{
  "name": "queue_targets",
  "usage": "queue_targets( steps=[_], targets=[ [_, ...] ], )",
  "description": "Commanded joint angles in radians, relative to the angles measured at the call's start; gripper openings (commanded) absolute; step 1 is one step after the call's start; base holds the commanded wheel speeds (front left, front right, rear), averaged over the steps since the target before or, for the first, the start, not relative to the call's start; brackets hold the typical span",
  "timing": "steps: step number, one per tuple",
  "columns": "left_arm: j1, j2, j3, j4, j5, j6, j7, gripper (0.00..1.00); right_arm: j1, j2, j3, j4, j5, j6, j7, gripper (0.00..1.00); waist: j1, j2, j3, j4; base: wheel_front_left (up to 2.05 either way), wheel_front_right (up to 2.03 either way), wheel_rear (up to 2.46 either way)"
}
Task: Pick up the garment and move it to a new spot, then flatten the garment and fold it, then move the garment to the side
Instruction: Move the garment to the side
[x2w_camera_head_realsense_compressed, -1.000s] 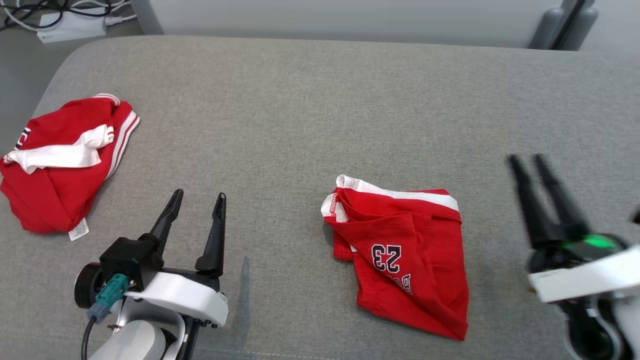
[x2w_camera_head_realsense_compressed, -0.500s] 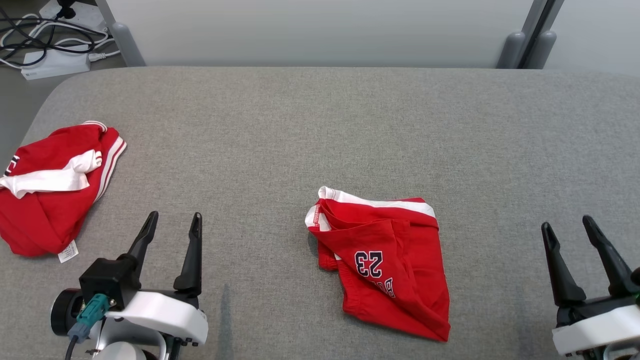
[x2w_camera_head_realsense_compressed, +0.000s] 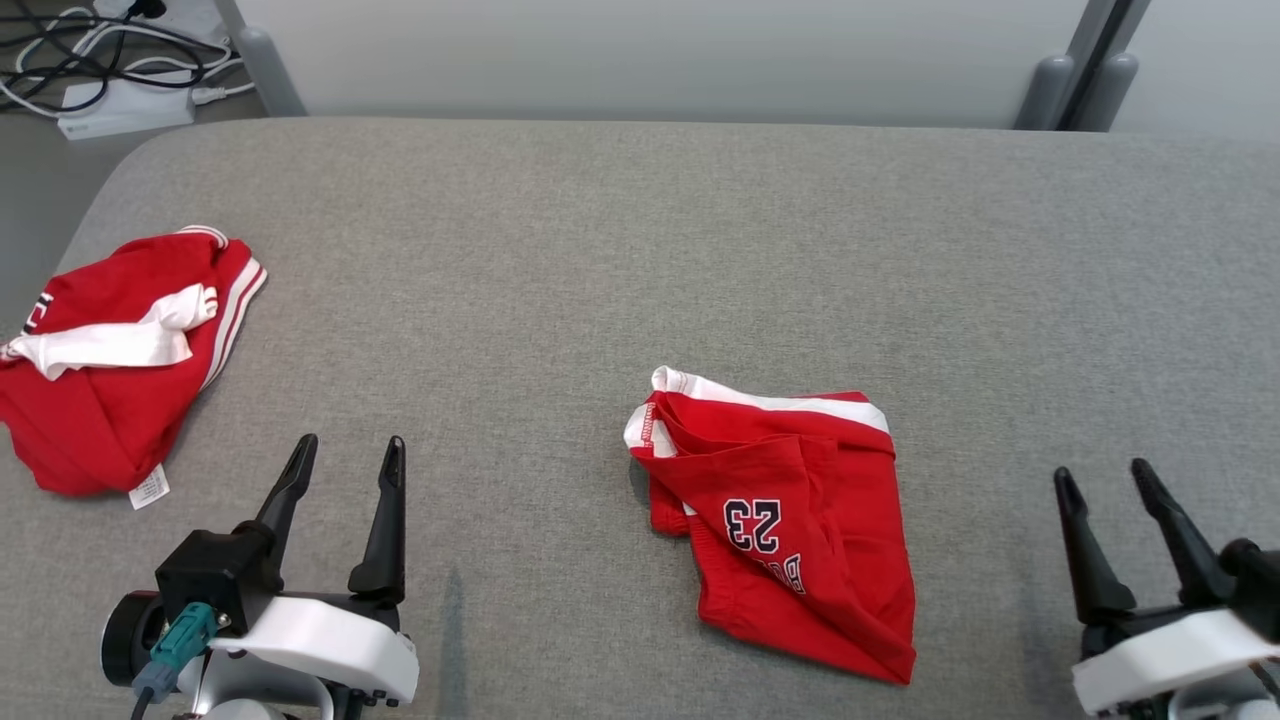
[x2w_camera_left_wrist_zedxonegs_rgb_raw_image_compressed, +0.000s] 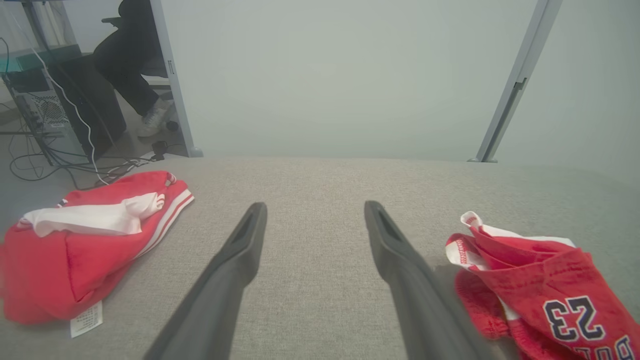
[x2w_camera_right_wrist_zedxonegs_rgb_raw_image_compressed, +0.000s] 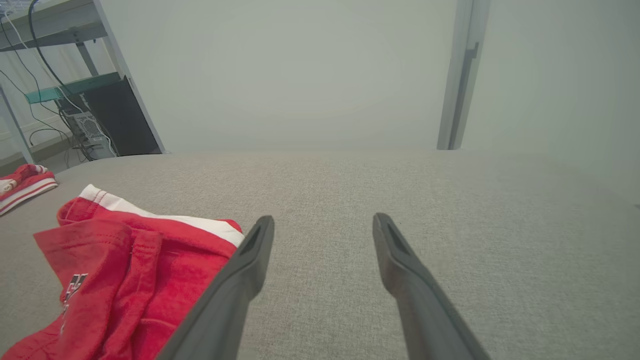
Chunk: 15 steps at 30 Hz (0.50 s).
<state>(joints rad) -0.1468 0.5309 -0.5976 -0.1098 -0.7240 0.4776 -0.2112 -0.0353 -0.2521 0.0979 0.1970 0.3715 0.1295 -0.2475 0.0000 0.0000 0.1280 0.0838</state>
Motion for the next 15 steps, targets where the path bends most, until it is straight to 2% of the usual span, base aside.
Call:
queue_targets(
  steps=[1,10,15],
  targets=[
    [-0.044,0.032,0.040,-0.024,0.002,0.004,-0.003,1.00,-0.045,-0.020,0.039,0.001,0.017,0.001,-0.013,1.00,0.0000,0.0000,0.007,0.008,0.00,0.00,0.00],
    [-0.074,-0.001,0.019,-0.005,0.004,-0.012,-0.008,1.00,-0.187,-0.014,0.238,0.216,0.133,0.001,0.052,1.00,0.0000,0.0000,0.031,0.060,0.00,0.00,0.00],
    [-0.086,-0.011,0.018,0.006,0.006,-0.019,-0.013,1.00,-0.222,-0.018,0.313,0.278,0.182,0.001,0.062,1.00,0.0000,0.0000,0.041,0.076,0.00,0.00,0.00]
  ],
)
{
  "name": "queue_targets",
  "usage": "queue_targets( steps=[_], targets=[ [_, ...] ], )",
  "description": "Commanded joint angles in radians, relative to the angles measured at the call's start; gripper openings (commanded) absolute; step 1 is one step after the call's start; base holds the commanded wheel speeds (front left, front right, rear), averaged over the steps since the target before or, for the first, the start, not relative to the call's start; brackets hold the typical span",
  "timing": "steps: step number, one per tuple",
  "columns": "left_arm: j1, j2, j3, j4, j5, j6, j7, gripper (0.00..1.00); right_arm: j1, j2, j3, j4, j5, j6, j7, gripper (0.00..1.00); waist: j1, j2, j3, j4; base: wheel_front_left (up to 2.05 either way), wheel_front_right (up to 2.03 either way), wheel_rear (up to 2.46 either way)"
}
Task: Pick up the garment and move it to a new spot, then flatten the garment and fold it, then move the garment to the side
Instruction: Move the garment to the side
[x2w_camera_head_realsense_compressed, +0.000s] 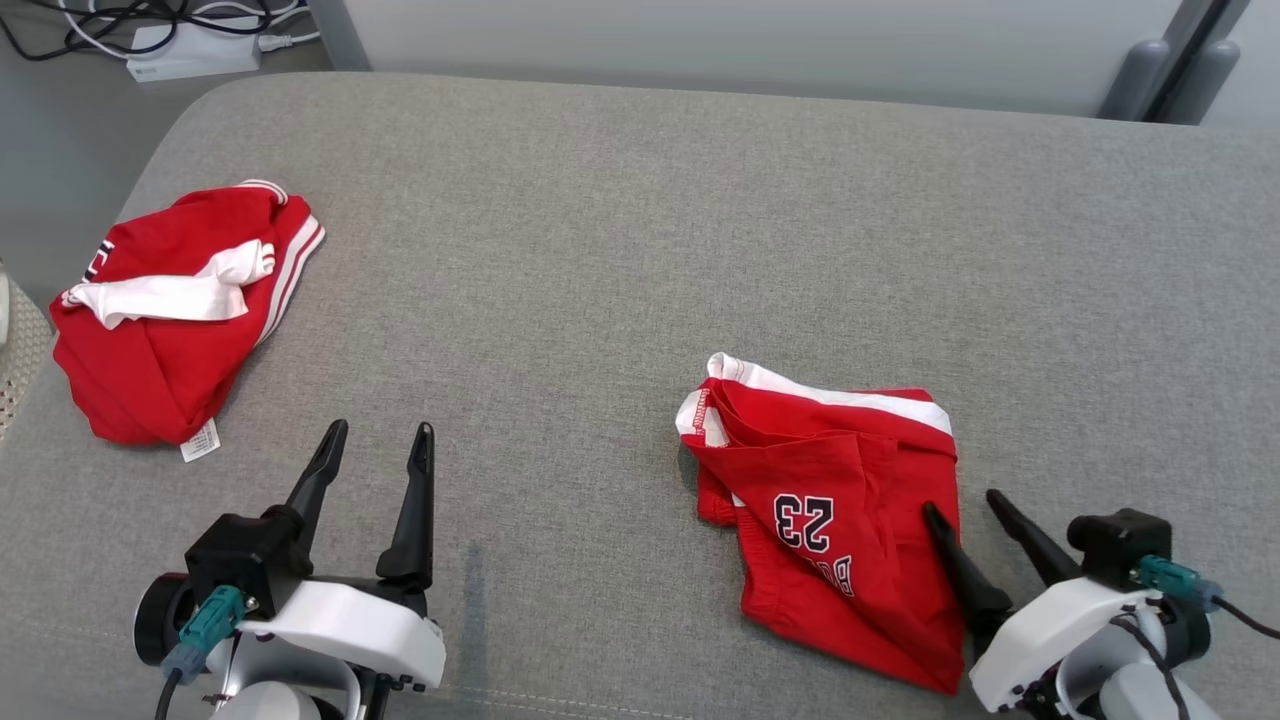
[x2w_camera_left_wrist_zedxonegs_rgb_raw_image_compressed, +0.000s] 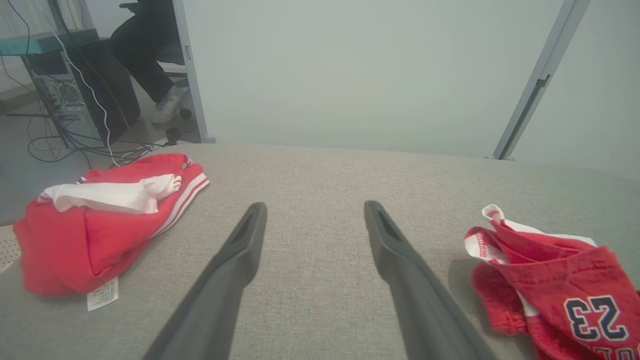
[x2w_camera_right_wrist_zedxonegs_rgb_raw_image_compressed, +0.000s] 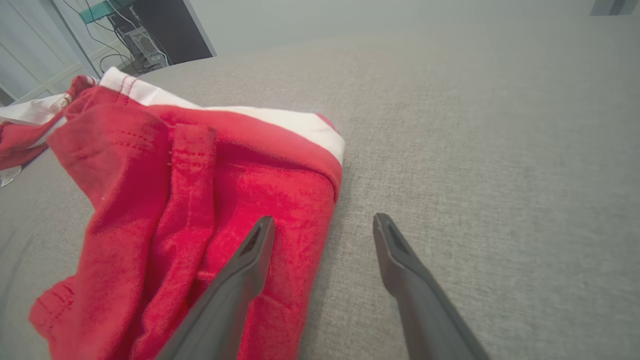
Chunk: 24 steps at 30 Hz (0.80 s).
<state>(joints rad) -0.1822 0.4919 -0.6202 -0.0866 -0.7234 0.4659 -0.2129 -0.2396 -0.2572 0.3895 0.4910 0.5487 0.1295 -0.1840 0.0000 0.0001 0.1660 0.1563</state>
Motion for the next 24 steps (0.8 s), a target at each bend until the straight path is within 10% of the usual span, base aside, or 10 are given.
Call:
queue_targets(
  steps=[1,6,9,24],
  targets=[
    [-0.053,0.026,0.041,-0.015,0.005,-0.008,-0.012,1.00,-0.024,-0.016,0.041,-0.007,0.013,0.001,-0.001,1.00,0.0000,-0.0001,0.004,0.006,0.00,0.00,0.00],
    [-0.056,0.018,0.045,-0.006,0.005,-0.011,-0.019,1.00,-0.047,-0.024,0.121,0.031,0.082,0.001,0.019,1.00,0.0000,-0.0001,0.009,0.010,0.00,0.00,0.00],
    [-0.058,0.012,0.045,-0.001,0.005,-0.013,-0.022,1.00,-0.067,-0.038,0.160,0.039,0.112,0.001,0.025,0.00,0.0000,-0.0001,0.011,0.010,0.00,0.00,0.00],
    [-0.057,-0.019,0.052,0.019,0.006,-0.030,-0.037,1.00,-0.189,-0.290,0.188,-0.216,0.073,0.001,0.121,0.00,0.0000,-0.0001,-0.001,-0.025,0.00,0.00,0.00]
  ],
)
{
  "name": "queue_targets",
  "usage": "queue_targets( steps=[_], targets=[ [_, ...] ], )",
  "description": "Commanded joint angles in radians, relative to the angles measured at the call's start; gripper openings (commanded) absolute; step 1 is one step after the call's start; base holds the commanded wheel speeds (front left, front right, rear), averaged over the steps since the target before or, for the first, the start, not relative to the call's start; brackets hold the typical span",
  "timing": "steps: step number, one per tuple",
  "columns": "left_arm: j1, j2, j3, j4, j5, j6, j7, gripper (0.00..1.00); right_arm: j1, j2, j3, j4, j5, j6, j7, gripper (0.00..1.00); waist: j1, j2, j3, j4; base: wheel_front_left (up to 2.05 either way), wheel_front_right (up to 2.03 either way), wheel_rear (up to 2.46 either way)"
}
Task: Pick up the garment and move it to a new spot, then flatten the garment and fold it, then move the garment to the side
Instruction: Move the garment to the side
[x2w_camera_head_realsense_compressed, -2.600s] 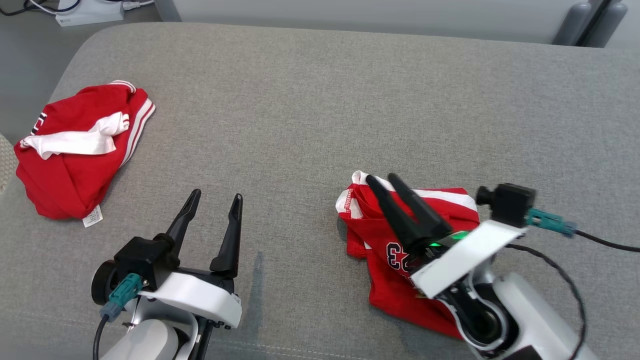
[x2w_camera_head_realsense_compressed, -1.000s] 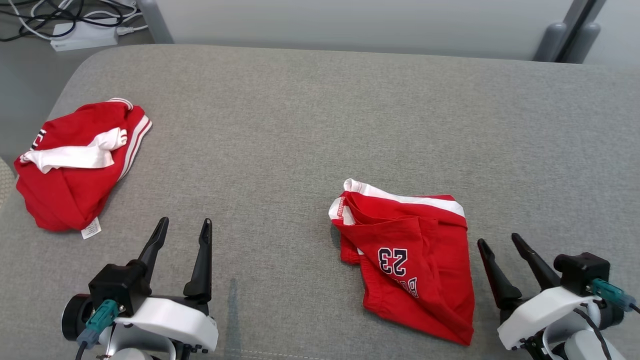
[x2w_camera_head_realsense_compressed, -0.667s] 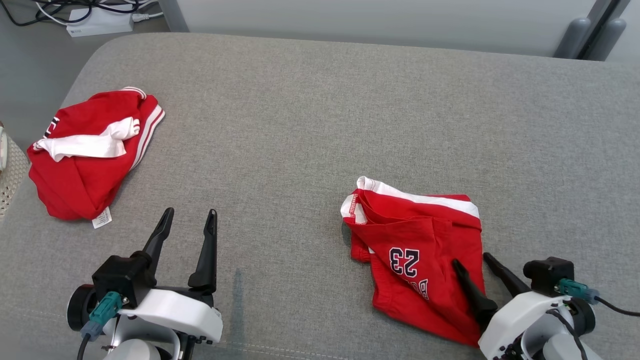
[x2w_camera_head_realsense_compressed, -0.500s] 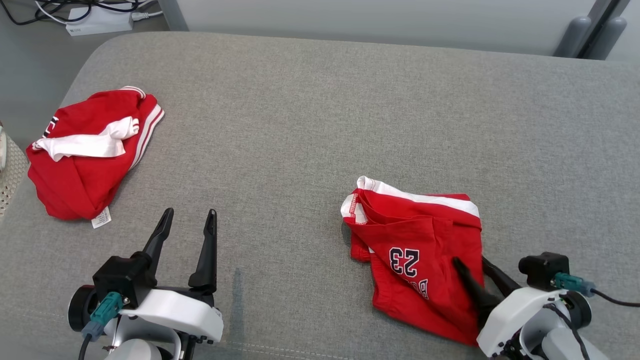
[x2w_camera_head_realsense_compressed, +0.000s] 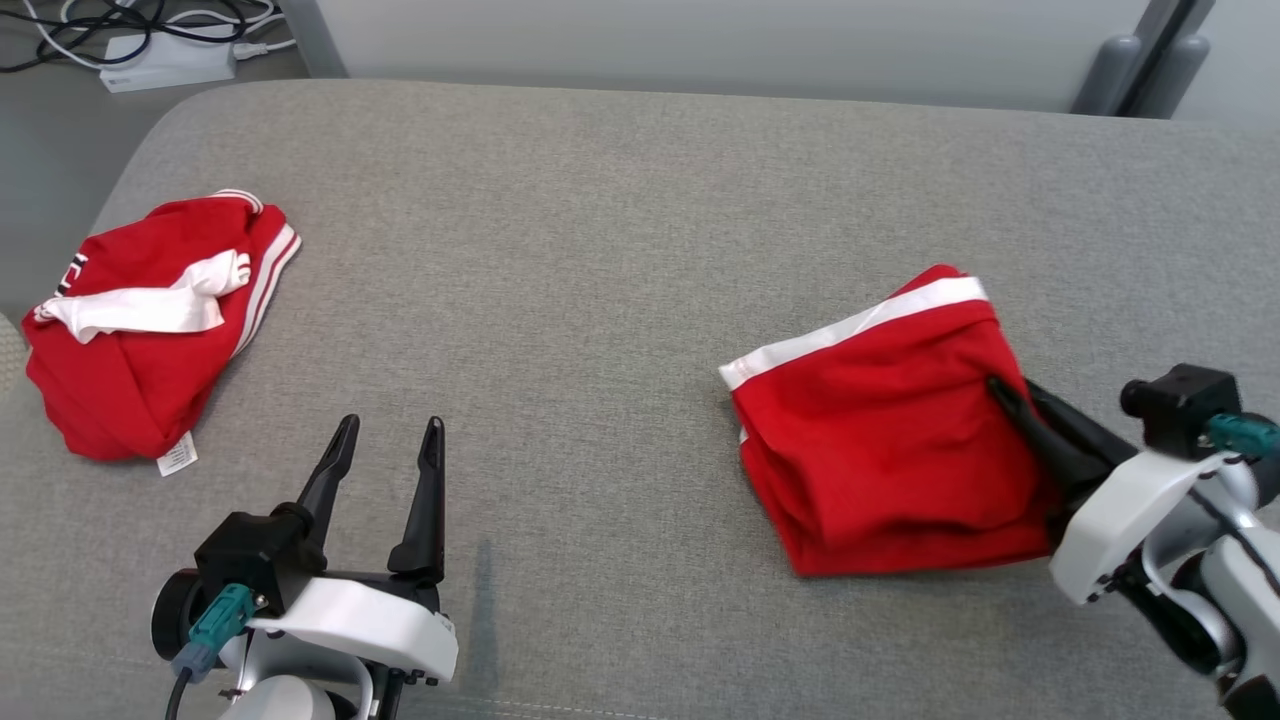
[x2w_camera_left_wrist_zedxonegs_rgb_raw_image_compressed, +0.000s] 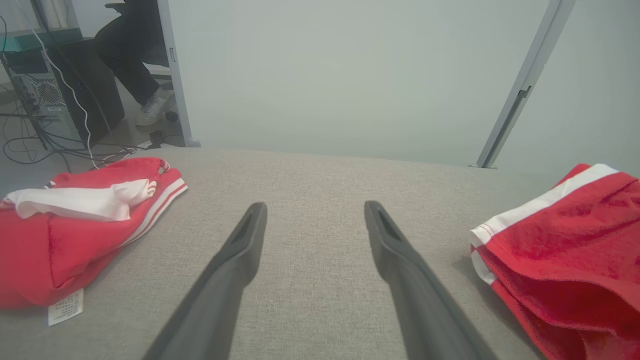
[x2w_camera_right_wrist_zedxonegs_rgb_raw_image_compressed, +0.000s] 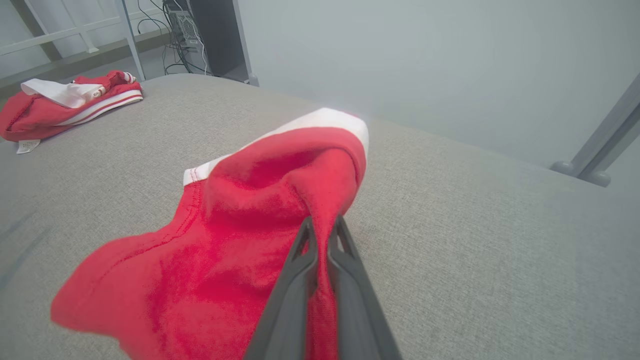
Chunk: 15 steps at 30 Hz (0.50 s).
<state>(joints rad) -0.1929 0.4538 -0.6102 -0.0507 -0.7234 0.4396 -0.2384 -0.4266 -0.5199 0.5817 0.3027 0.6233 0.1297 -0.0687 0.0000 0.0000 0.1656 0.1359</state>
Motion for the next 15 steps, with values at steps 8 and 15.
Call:
queue_targets(
  steps=[8,15],
  targets=[
    [-0.071,0.015,0.030,-0.014,0.019,-0.023,-0.011,1.00,0.012,-0.114,-0.096,0.007,0.019,0.001,0.061,0.00,0.0000,0.0000,0.030,-0.060,0.00,0.00,0.00],
    [-0.139,0.031,0.012,-0.037,0.047,-0.038,0.020,1.00,-0.029,-0.171,-0.150,0.166,0.064,0.001,0.039,0.00,0.0000,0.0000,0.113,-0.105,0.00,0.00,0.00]
  ],
)
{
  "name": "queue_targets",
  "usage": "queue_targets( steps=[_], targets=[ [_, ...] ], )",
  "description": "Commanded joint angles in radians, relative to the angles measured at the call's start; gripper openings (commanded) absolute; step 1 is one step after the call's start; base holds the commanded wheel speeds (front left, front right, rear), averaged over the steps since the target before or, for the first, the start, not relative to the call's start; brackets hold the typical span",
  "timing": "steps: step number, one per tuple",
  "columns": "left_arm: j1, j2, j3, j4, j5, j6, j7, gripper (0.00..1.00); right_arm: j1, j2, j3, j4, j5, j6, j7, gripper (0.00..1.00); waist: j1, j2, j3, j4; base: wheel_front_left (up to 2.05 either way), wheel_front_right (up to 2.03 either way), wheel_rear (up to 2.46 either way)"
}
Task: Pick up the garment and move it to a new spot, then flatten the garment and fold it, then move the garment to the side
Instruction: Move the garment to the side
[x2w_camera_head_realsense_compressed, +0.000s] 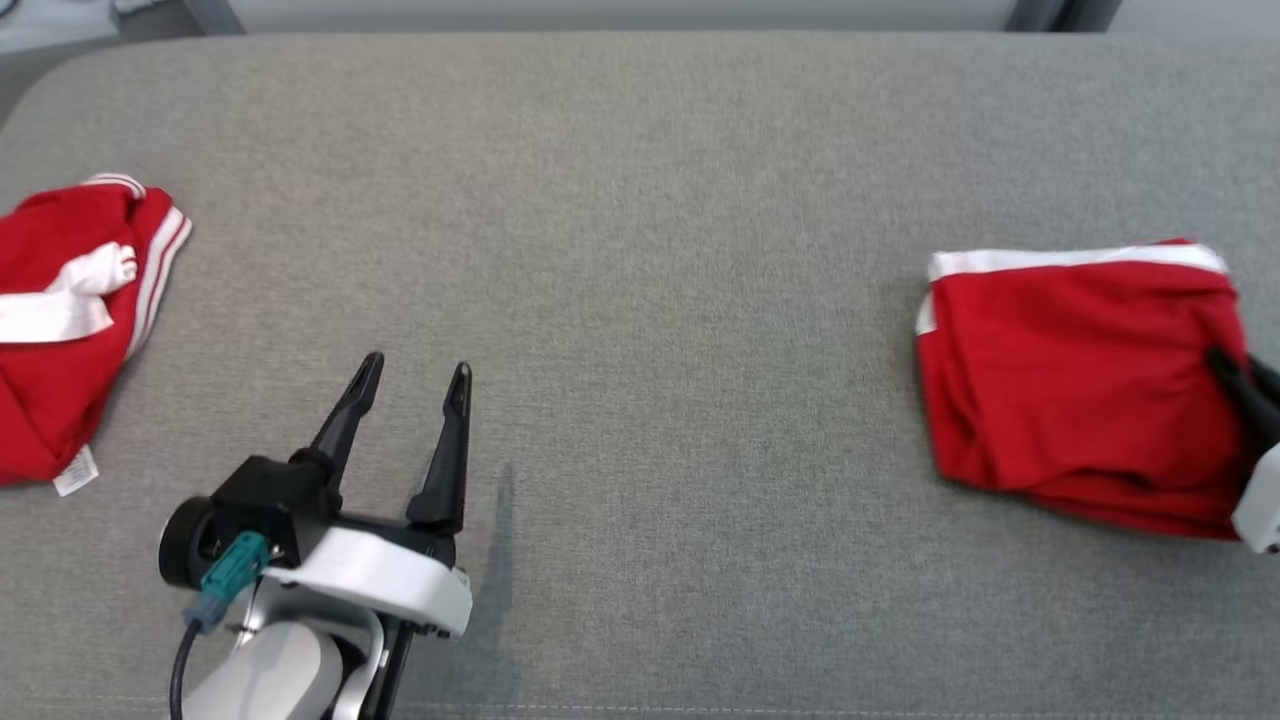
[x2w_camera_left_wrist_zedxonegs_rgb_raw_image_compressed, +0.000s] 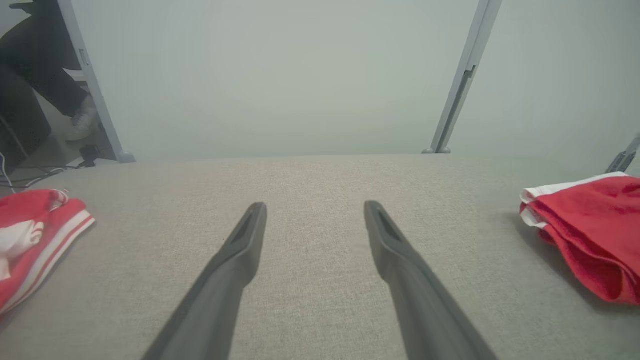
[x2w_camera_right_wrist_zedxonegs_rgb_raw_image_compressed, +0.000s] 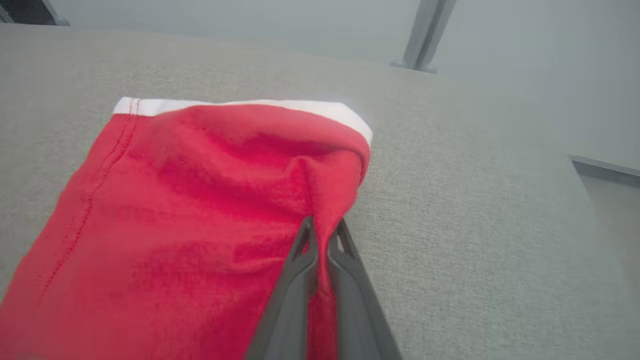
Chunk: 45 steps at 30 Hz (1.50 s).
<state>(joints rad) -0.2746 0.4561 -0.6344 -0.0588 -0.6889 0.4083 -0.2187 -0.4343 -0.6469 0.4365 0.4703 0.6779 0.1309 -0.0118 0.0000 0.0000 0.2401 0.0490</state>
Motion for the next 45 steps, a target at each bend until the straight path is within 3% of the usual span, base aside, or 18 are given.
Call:
queue_targets(
  steps=[1,13,16,20,21,31,34,39,44,45],
  targets=[
    [-0.071,0.033,0.033,-0.035,0.020,-0.009,0.007,1.00,-0.033,-0.053,-0.011,0.023,0.015,0.000,-0.020,0.00,0.0000,0.0000,0.056,-0.022,0.00,0.00,0.00],
    [-0.165,0.064,0.030,-0.085,0.061,-0.008,0.049,1.00,-0.167,-0.178,-0.057,0.280,-0.017,0.000,-0.103,0.00,0.0000,0.0000,0.209,-0.030,0.00,0.00,0.00],
    [-0.173,0.066,0.030,-0.088,0.063,-0.008,0.051,1.00,-0.191,-0.195,-0.074,0.338,-0.029,0.000,-0.122,0.00,0.0000,0.0000,0.232,-0.029,0.00,0.00,0.00],
    [-0.186,0.070,0.030,-0.092,0.068,-0.009,0.053,1.00,-0.237,-0.171,-0.100,0.397,-0.026,0.000,-0.139,0.00,0.0000,0.0000,0.253,-0.042,0.00,0.00,0.00],
    [-0.189,0.070,0.028,-0.093,0.069,-0.011,0.054,1.00,-0.248,-0.163,-0.099,0.409,-0.033,0.000,-0.146,1.00,0.0000,0.0000,0.256,-0.047,0.00,0.00,0.00],
    [-0.203,0.065,0.003,-0.075,0.072,-0.027,0.065,1.00,-0.284,-0.082,-0.153,0.463,-0.054,0.000,-0.244,1.00,0.0000,0.0000,0.186,-0.122,0.00,0.00,0.00],
    [-0.190,0.064,0.001,-0.067,0.067,-0.025,0.062,1.00,-0.278,-0.044,-0.248,0.339,-0.096,0.000,-0.249,1.00,0.0000,0.0000,0.144,-0.148,0.00,0.00,0.00],
    [-0.155,0.058,-0.004,-0.059,0.053,-0.018,0.056,1.00,-0.127,0.109,-0.419,0.058,-0.223,0.000,-0.250,1.00,0.0000,0.0000,0.071,-0.180,0.00,0.00,0.00],
    [-0.124,0.054,-0.009,-0.053,0.041,-0.011,0.054,1.00,0.069,0.275,-0.471,-0.187,-0.333,0.000,-0.250,1.00,0.0000,0.0000,0.012,-0.185,0.00,0.00,0.00],
    [-0.124,0.054,-0.009,-0.053,0.041,-0.011,0.054,1.00,0.069,0.275,-0.471,-0.187,-0.333,0.000,-0.250,1.00,0.0000,0.0000,0.012,-0.185,0.00,0.00,0.00]
  ],
)
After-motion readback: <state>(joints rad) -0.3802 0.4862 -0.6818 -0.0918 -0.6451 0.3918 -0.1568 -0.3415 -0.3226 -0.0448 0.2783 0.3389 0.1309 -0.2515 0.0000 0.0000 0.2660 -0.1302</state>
